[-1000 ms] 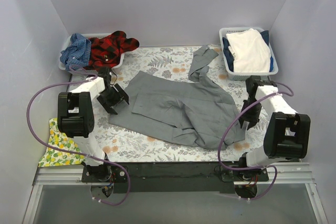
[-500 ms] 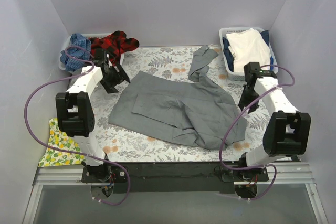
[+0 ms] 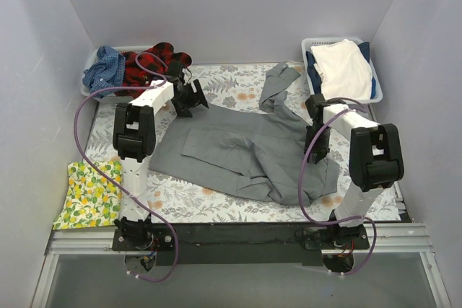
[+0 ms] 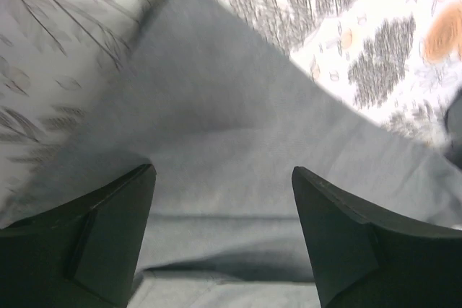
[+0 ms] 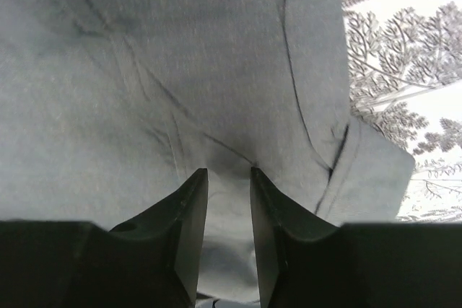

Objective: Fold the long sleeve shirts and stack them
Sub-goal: Fold the shirt

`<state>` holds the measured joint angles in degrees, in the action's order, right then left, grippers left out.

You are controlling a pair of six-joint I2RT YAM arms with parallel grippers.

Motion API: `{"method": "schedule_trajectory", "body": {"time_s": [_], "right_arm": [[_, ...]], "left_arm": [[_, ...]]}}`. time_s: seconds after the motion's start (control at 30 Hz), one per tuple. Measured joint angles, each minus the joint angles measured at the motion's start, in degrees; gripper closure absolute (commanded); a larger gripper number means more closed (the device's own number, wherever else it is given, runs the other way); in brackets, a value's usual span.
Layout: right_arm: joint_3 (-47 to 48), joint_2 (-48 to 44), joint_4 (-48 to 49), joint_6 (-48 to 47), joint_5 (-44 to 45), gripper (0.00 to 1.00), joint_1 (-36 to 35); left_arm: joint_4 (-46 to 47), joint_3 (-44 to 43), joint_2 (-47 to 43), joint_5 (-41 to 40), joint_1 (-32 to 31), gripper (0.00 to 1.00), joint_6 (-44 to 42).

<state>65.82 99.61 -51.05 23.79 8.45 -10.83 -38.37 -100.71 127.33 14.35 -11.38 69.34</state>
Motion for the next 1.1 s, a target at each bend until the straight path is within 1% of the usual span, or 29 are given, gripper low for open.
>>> {"method": "schedule_trajectory", "body": {"time_s": [0.1, 0.17, 0.33, 0.43, 0.53, 0.6, 0.73, 0.9, 1.0, 1.1], "right_arm": [[0.0, 2.6, 0.8, -0.3, -0.1, 0.62, 0.0], [1.0, 5.5, 0.7, -0.9, -0.5, 0.62, 0.0], [8.9, 11.6, -2.6, -3.3, -1.7, 0.62, 0.2], [14.7, 15.5, -3.6, -4.9, -2.7, 0.62, 0.2], [21.1, 19.4, -3.7, -6.1, -3.6, 0.62, 0.1], [24.6, 21.7, -5.5, -6.8, -4.4, 0.61, -0.1], [30.0, 25.1, -7.9, -8.2, -5.4, 0.61, -0.5], [30.7, 25.0, -6.9, -8.7, -5.4, 0.61, -0.6], [28.3, 22.7, -3.0, -9.0, -4.9, 0.62, -0.6], [25.0, 18.6, 1.3, -9.2, -4.2, 0.64, -0.5]], "left_arm": [[-0.4, -3.6, 2.3, -1.2, 0.2, 0.24, -0.1], [-0.7, -4.4, 2.7, -2.0, 0.4, 0.24, -0.1], [-1.2, -4.6, 2.8, -6.0, -0.1, 0.24, -0.1], [0.1, -2.5, 1.5, -8.6, -0.5, 0.24, -0.2], [1.7, 1.2, -0.7, -11.4, -0.5, 0.23, -0.5], [2.3, 3.8, -2.4, -13.3, -0.3, 0.23, -1.0], [1.7, 4.7, -3.1, -15.3, -0.2, 0.23, -1.6], [-1.3, 3.2, -2.9, -16.9, -0.1, 0.22, -2.1], [-3.1, 1.9, -2.9, -17.2, 0.0, 0.22, -2.4], [-3.5, 1.1, -3.4, -17.1, 0.1, 0.21, -2.6]]}}
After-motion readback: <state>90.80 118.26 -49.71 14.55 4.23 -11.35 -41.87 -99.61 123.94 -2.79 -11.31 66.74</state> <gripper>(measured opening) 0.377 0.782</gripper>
